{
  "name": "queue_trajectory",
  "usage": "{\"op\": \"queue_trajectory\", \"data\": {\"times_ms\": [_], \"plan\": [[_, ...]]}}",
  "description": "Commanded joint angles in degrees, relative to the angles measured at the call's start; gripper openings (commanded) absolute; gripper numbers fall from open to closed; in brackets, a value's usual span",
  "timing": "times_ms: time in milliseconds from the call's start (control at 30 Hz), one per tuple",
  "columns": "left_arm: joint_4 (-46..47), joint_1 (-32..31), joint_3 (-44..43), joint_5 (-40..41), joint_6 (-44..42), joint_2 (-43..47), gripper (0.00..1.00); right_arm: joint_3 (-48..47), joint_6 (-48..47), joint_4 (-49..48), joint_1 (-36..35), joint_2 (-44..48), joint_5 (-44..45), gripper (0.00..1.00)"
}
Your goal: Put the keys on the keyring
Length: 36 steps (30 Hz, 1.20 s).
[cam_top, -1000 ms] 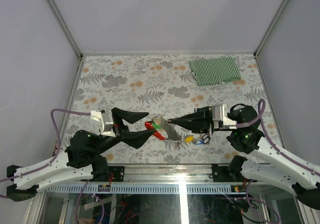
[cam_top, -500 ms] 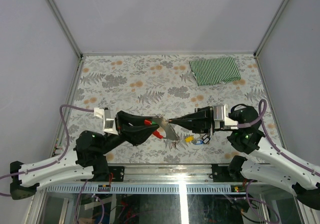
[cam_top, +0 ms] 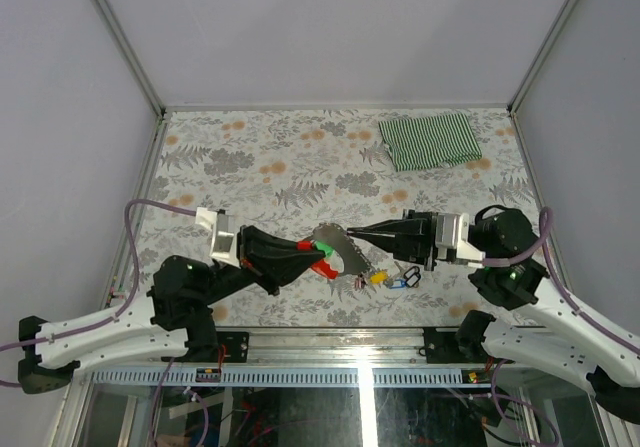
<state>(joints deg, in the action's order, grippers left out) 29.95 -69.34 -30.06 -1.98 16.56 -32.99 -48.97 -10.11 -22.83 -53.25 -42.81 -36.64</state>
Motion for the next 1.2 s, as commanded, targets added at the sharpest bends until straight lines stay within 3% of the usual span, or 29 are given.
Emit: {"op": "queue_trajectory", "data": {"times_ms": [0,133,267,400,633,1167], "plan": [[-4.8,0.5,-5.4,1.9,0.3,-1.4,0.00,-4.5,-5.8,7.6,-0.8,1.2,-3.3,0.00],[-9.9,0.8,-9.3,1.8,1.8,-3.0,0.00,-7.0,-10.2,15.0,-0.9,1.3,-3.8,0.00],[-15.7,3.2,-14.5,-3.0,4.0,-6.2,0.00,-9.2,-13.7,21.1,-0.8,1.2,-4.0,0.00],[-17.1,9.6,-17.3,-13.9,8.4,-9.4,0.00,-10.6,-16.8,25.9,-0.8,1.4,-3.5,0.00],[-11.8,21.9,-18.8,-34.2,18.5,-15.5,0.00,-12.1,-22.2,32.6,-0.8,2.0,-2.8,0.00],[-15.5,28.6,-25.1,-49.1,19.0,-24.8,0.00,-6.7,-29.1,30.1,-0.8,4.9,-3.1,0.00]]}}
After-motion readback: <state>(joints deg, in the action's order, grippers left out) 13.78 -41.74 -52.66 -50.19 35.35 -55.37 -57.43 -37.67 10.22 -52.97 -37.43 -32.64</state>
